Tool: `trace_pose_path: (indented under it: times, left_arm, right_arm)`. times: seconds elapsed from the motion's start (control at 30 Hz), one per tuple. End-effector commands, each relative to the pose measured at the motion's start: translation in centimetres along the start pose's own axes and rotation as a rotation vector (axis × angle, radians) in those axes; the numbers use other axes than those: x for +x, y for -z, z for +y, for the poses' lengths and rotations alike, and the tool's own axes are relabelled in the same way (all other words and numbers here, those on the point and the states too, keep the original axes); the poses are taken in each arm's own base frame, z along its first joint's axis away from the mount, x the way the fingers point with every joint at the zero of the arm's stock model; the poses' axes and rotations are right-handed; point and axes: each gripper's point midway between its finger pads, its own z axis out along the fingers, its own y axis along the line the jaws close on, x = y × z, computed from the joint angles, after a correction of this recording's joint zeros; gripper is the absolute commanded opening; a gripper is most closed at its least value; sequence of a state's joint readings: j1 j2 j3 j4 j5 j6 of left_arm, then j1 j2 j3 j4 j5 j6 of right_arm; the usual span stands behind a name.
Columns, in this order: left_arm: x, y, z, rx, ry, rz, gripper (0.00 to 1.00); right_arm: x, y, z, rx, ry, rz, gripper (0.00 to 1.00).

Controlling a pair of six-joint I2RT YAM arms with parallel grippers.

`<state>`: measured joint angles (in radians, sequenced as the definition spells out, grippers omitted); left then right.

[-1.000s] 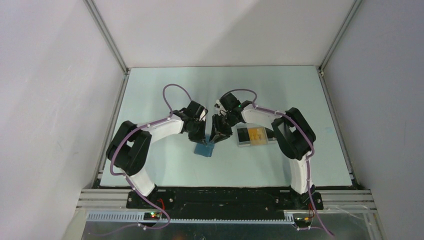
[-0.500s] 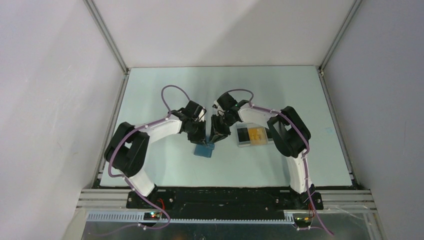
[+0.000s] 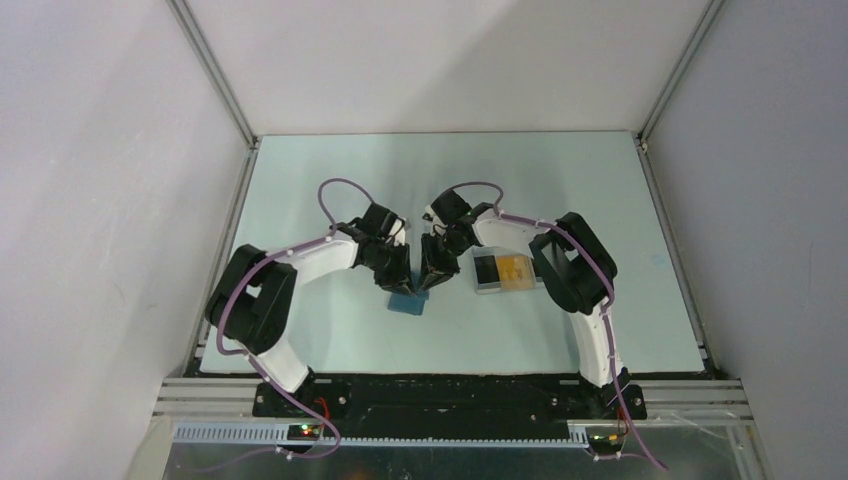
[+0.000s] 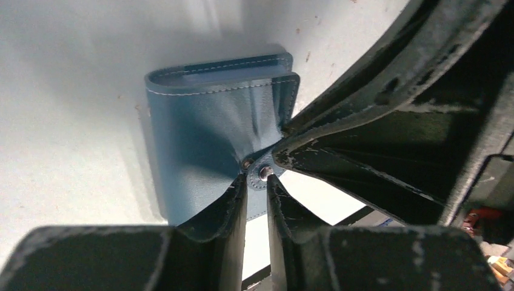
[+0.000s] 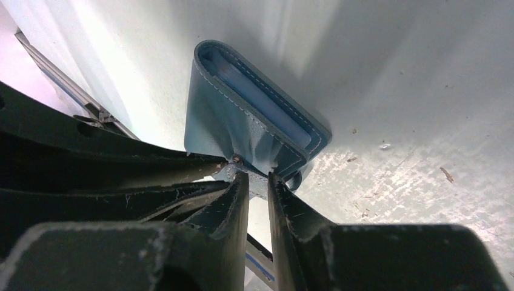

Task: Put the credit cards into the card holder
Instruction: Close the card holder at the center of the board.

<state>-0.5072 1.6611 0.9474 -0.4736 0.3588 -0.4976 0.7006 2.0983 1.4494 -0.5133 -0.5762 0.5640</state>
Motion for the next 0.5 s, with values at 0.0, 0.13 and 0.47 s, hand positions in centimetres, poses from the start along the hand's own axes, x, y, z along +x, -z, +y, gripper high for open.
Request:
trace_pose_path:
  times: [0.0,0.13,0.47]
  left_arm:
    - [-0.5,0.9,-2.1,0.102,-0.009,-0.022,0.24]
    - [-0.1,0.9,-1.6,0.096,0.019,-0.014,0.27]
    - [0.5,0.1,-0.2,0.053,0.076,0.005,0.38]
  right_arm:
    - [-0.1,-0.5,0.0,0.004,0.013,0.001,0.22]
    - [-0.1,-0.6,0.0,0.004,0.011,0.002,0.22]
    - [-0.1,-0.7,-0.1,0.002,0.009,0.007,0.22]
